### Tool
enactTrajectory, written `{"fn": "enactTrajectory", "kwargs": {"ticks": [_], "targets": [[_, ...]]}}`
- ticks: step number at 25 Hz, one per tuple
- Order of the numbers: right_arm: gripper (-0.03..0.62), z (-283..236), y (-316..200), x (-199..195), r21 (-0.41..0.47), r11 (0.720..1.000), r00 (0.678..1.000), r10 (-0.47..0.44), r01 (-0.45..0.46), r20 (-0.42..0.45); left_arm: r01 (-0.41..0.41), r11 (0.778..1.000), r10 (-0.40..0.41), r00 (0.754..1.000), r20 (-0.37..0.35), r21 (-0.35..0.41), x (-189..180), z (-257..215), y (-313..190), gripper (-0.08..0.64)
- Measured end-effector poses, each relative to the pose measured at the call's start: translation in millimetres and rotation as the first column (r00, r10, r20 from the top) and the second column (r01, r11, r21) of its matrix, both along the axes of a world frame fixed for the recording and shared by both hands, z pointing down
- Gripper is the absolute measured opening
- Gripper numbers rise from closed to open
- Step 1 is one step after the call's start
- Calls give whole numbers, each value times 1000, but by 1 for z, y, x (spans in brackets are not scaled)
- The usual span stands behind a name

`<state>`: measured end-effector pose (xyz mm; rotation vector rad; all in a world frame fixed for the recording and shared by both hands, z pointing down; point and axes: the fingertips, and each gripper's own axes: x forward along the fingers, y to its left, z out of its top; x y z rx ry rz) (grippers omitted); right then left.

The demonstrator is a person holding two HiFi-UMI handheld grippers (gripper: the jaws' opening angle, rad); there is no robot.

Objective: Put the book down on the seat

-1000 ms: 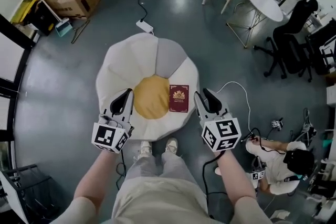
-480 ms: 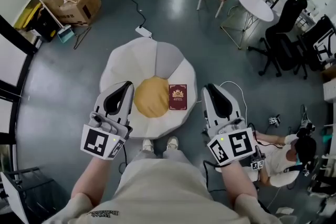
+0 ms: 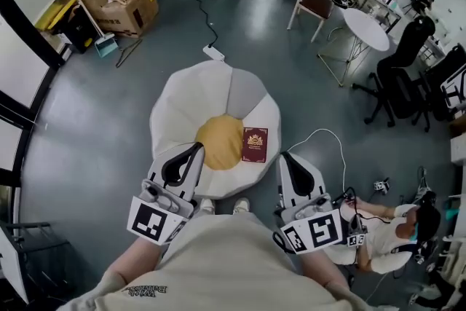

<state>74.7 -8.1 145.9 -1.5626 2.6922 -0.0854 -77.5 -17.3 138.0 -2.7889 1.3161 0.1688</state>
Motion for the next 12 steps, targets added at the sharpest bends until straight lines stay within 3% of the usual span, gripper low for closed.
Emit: {"fn": "enactTrajectory", "kwargs": {"ticks": [12], "targets": [[-2, -6, -13, -12, 33, 999, 999, 13, -12, -39, 33, 999, -33, 999, -13, -2, -16, -2, -7, 5]]}}
